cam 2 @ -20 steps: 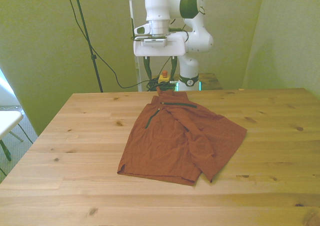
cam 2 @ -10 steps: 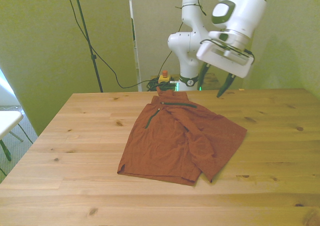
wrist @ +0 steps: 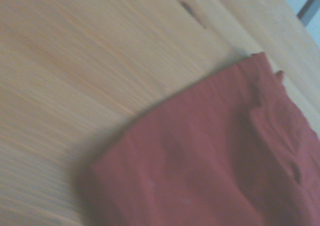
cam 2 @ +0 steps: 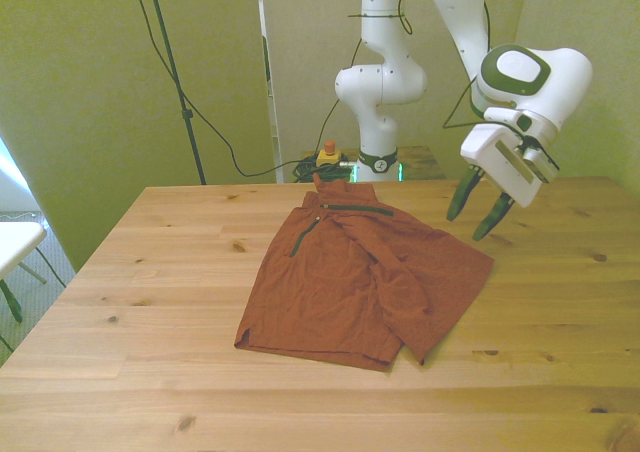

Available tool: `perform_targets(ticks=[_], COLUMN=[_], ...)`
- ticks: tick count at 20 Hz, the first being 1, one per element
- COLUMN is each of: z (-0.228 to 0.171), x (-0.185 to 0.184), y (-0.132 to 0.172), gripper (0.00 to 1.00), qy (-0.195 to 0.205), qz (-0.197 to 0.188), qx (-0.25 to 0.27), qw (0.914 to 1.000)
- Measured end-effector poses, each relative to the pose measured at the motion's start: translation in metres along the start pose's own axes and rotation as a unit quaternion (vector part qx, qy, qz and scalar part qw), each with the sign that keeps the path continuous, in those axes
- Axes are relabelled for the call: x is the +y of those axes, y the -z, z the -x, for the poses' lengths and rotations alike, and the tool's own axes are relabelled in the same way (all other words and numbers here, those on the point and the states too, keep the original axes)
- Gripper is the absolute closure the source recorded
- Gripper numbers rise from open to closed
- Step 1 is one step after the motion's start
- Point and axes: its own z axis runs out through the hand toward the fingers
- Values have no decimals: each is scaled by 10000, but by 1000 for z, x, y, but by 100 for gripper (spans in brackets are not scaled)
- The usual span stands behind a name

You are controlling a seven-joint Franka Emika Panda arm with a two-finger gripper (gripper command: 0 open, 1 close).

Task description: Fold the shorts

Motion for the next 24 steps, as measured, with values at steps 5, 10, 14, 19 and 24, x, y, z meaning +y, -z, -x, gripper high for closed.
perform_targets(ticks=[5,10,14,19,24], z=[7,-6,-12,-17,-17], x=[-19,-13,-12,-9,-10], y=[-2,-29,-35,-44,-49], gripper=[0,100,100,100,100], qy=[76,-43,-102,-174,-182], qz=[-1,110,145,105,48], qx=[-40,-114,-133,-178,-217], qw=[10000,9999,9998,9996,9996])
